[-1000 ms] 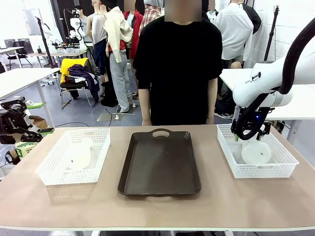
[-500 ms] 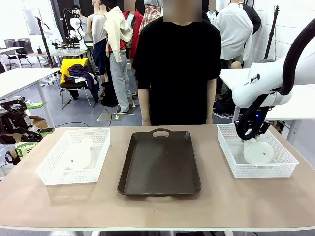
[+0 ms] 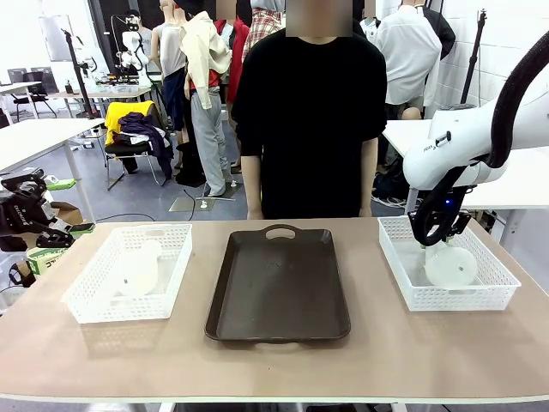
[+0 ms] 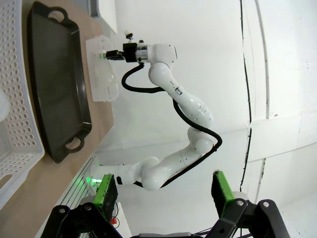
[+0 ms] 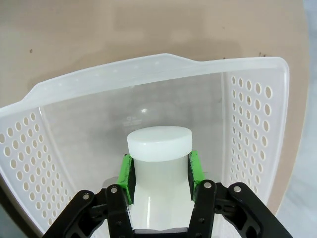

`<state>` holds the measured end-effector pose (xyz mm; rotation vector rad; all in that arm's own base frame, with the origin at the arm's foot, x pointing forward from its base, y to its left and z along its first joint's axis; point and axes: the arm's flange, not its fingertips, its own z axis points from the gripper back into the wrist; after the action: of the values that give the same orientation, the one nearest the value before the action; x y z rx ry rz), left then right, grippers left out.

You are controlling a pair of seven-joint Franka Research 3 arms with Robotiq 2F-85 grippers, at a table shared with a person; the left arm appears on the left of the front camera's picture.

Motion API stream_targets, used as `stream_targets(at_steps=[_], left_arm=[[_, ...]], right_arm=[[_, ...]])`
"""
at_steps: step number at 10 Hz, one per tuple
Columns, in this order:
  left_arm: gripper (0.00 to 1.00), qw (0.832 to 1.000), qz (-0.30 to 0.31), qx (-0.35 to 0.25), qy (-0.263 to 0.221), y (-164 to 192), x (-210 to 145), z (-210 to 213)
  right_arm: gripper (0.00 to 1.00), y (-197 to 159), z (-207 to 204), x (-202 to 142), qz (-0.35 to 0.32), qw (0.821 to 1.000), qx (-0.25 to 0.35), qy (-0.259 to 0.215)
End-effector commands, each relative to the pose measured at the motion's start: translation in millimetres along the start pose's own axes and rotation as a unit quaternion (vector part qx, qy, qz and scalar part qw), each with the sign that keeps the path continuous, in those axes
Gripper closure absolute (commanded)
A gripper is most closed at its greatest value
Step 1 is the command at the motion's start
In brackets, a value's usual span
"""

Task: Prepare the laboratory tools.
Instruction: Pick up the Big flask that the person points to.

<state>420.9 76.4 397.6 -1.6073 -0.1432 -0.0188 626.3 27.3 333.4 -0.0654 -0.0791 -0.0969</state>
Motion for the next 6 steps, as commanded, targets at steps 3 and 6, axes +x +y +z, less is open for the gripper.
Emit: stream_targets(at_steps=[3, 6], left_arm=[[0.00, 1.000, -0.003, 0.004, -0.003, -1.6, 0.3, 0.6], [0.00, 1.000, -0.003, 0.004, -0.003, -1.6, 0.3, 0.6]], right_arm=[[1.00, 0.2, 0.0, 0.0, 0.005, 1.000, 0.000, 0.000], [1.00, 0.2, 0.0, 0.0, 0.005, 1.000, 0.000, 0.000]])
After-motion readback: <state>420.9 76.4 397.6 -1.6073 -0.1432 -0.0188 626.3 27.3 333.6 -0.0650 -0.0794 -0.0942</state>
